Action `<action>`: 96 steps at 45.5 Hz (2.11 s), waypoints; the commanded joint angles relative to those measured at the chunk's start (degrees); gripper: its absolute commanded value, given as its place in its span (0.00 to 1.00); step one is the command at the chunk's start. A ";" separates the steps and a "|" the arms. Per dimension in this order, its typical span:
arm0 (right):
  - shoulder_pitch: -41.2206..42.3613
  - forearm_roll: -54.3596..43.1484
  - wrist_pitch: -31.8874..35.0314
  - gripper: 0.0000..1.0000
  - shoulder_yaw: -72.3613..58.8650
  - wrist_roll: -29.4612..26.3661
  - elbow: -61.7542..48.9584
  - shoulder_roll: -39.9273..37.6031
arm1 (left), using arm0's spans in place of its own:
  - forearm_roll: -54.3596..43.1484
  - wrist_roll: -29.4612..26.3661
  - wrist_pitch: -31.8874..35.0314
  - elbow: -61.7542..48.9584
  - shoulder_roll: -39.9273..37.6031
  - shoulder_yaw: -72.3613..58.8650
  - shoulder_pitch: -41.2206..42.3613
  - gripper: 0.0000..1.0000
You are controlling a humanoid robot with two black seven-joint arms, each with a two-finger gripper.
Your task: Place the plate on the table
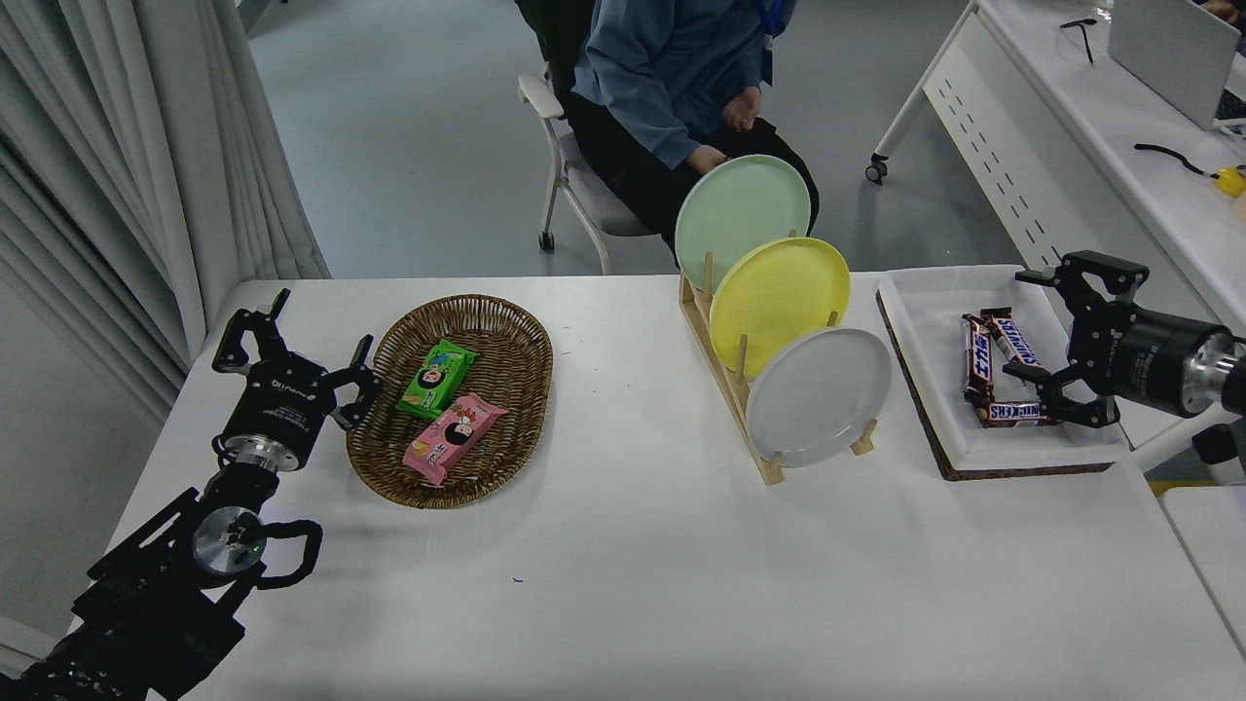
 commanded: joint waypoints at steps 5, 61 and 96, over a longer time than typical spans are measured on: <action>2.56 2.67 -9.24 1.00 0.37 -1.29 4.61 3.62 | 0.00 0.00 -0.01 -0.05 0.02 0.03 0.00 1.00; 8.10 2.13 -7.75 1.00 -6.84 -3.84 0.13 14.52 | 0.00 0.00 -0.01 0.04 -0.06 0.03 0.00 1.00; 6.25 8.56 -10.74 0.88 -6.67 -3.93 -4.88 20.59 | 0.00 0.00 -0.01 -0.05 0.02 0.03 0.00 1.00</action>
